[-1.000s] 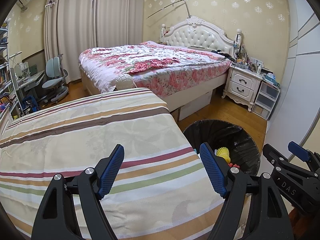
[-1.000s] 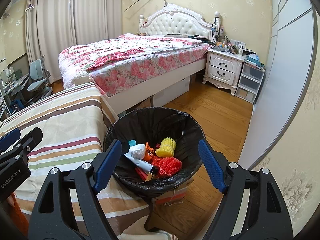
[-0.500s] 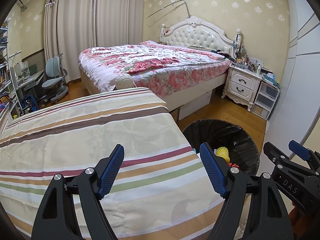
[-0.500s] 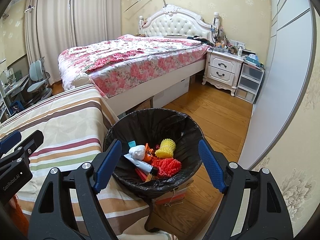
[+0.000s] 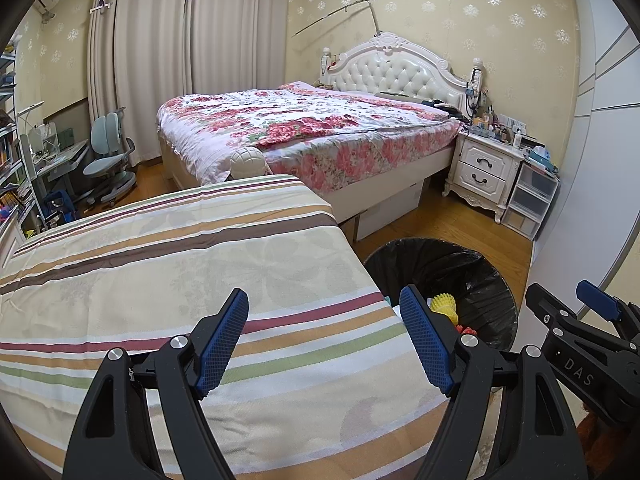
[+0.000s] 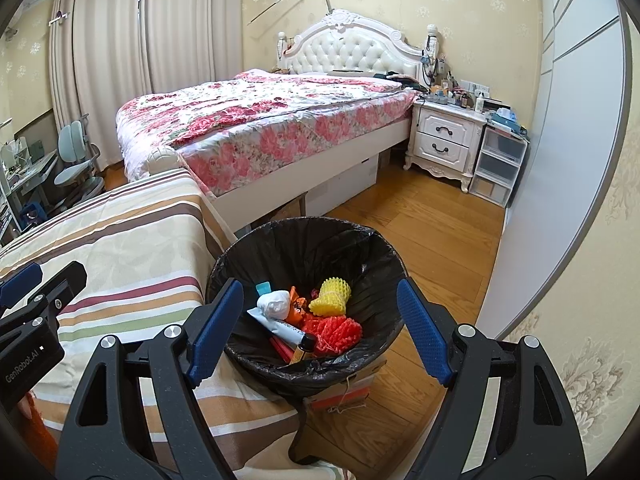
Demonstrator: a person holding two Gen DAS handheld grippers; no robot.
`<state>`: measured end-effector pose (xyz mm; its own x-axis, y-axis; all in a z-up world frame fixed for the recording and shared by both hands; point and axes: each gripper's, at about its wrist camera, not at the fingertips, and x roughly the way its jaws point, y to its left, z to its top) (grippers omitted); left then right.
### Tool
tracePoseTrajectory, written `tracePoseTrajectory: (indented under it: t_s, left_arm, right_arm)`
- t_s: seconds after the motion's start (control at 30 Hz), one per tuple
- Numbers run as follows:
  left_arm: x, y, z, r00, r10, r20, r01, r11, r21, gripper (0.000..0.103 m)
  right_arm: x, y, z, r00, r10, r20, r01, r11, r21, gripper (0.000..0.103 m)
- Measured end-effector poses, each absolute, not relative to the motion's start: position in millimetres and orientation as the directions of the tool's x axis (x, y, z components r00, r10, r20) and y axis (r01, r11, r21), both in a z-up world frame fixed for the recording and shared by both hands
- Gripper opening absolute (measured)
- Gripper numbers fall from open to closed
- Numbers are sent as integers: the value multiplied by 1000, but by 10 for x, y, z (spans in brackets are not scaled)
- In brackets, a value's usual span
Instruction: Collect trash
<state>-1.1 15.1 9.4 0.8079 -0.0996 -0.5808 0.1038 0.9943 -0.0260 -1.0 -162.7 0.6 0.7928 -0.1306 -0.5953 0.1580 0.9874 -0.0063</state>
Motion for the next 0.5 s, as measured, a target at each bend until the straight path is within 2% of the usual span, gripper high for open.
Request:
tracePoseTrajectory:
  t_s: [0.5]
  left_arm:
    - [-13,152,92,808,-101,-581,104,994,-27,76]
  right_arm:
    - [-13,-1632,13,794,-131,-594,159,987,-5,77]
